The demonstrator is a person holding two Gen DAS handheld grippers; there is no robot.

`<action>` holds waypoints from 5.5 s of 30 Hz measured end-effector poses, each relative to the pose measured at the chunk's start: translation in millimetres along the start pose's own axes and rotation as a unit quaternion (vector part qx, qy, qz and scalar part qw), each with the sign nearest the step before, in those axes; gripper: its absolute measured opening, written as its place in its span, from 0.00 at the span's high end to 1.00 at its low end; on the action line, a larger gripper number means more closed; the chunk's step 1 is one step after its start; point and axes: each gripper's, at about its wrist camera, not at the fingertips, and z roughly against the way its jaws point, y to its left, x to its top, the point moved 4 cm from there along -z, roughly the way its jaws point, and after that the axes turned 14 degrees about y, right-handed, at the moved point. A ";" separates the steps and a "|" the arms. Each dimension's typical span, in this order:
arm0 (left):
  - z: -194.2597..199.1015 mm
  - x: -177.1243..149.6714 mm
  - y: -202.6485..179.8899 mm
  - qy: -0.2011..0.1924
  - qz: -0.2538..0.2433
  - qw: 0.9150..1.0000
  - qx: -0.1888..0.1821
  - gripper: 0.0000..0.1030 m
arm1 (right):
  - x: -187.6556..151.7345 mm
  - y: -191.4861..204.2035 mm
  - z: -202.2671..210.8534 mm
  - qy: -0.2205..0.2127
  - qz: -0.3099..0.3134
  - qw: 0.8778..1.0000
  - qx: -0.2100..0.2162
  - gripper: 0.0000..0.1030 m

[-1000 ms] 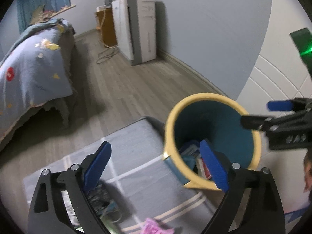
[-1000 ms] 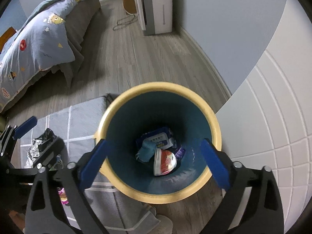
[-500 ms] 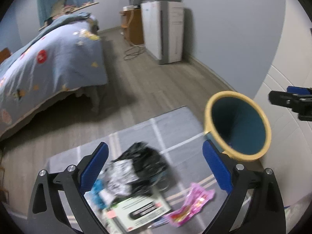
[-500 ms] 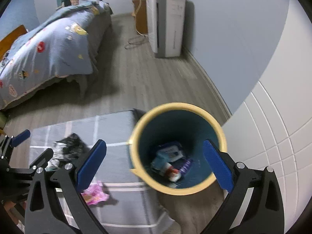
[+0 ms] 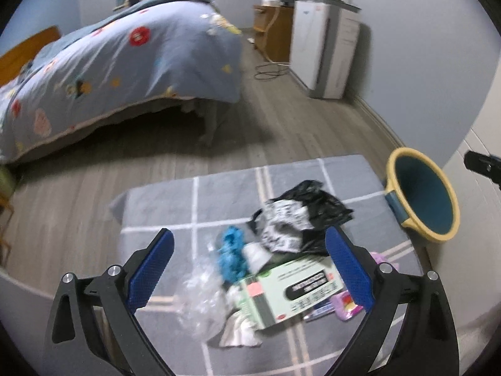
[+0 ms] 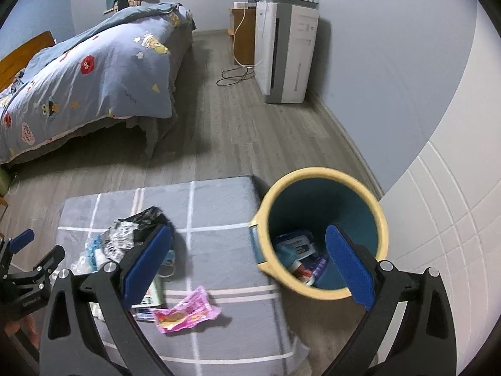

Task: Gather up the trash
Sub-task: 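Move both tools back over the remaining trash on the mat, then grasp the clear plastic bag with left tool while right tool grasps pink wrapper, then carry bag and wrapper over the wastebasket and open both tools to drop them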

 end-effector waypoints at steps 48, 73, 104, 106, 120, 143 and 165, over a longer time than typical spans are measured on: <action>-117.4 -50.3 72.3 0.194 0.051 0.980 0.020 0.29 | -88.1 62.8 -180.4 0.263 -0.044 0.961 0.072 0.48; -63.0 -31.5 78.0 0.099 0.087 0.991 0.011 0.75 | -55.3 61.3 -121.4 0.161 -0.016 0.981 0.102 0.80; -32.3 12.7 -21.1 0.007 0.026 0.999 -0.019 0.75 | -17.0 -12.9 -70.6 0.066 -0.022 0.992 0.104 0.80; -33.3 14.0 -31.4 0.006 0.016 1.000 -0.020 0.75 | -10.6 -20.0 -64.0 0.058 -0.027 0.992 0.108 0.80; -38.2 28.2 -105.8 0.007 -0.066 0.997 -0.043 0.75 | 38.1 -69.3 -34.3 0.001 0.022 0.999 0.032 0.80; -47.7 59.3 -257.7 0.012 -0.190 0.973 -0.127 0.75 | 40.4 -195.8 -100.1 0.080 -0.070 0.994 0.027 0.80; -108.5 83.5 -314.5 0.060 -0.195 0.969 -0.138 0.74 | 30.7 -201.7 -142.3 0.133 -0.110 0.985 -0.017 0.80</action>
